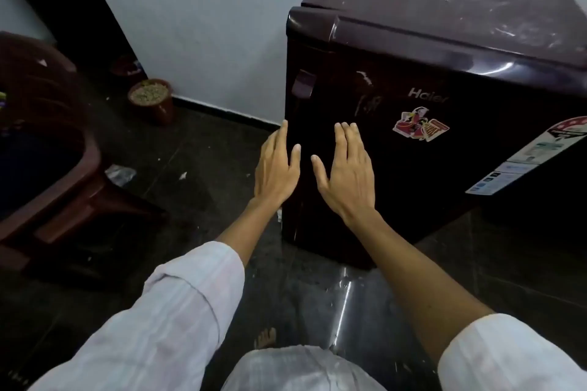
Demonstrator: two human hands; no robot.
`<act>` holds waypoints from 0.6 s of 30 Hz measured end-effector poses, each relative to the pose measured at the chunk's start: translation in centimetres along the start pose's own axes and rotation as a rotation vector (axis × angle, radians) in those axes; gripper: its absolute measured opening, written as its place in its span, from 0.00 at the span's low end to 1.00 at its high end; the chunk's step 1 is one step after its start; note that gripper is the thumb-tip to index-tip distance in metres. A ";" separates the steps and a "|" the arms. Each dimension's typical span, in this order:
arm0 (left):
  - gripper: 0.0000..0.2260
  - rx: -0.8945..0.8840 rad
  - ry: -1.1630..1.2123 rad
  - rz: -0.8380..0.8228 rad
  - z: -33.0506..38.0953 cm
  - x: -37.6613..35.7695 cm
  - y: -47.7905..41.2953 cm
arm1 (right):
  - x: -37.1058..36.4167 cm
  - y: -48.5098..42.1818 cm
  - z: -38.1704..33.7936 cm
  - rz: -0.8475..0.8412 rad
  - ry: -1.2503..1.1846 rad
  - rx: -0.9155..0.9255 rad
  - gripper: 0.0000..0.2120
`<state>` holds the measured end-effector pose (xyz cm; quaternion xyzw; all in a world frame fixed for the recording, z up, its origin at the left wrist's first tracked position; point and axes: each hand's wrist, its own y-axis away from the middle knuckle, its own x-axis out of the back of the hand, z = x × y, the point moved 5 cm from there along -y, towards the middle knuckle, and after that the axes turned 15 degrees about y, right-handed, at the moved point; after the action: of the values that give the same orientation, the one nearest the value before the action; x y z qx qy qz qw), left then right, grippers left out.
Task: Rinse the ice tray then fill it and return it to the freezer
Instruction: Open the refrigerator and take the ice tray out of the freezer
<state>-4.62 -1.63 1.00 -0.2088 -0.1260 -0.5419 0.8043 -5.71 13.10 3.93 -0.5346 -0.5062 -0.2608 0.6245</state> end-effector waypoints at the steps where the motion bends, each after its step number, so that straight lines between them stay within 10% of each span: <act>1: 0.25 0.022 0.059 -0.006 -0.7 -0.1 -0.4 | -0.4 -0.3 -0.2 -0.014 -0.026 -0.011 0.33; 18: 0.19 0.403 0.551 -0.077 -5.9 -2.4 -3.9 | -4.6 -7.4 -2.6 -0.071 -0.681 -0.194 0.18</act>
<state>-9.22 -3.76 -4.48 0.1135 -0.0165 -0.5721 0.8121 -12.77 7.49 2.92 -0.6298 -0.6763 -0.1360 0.3571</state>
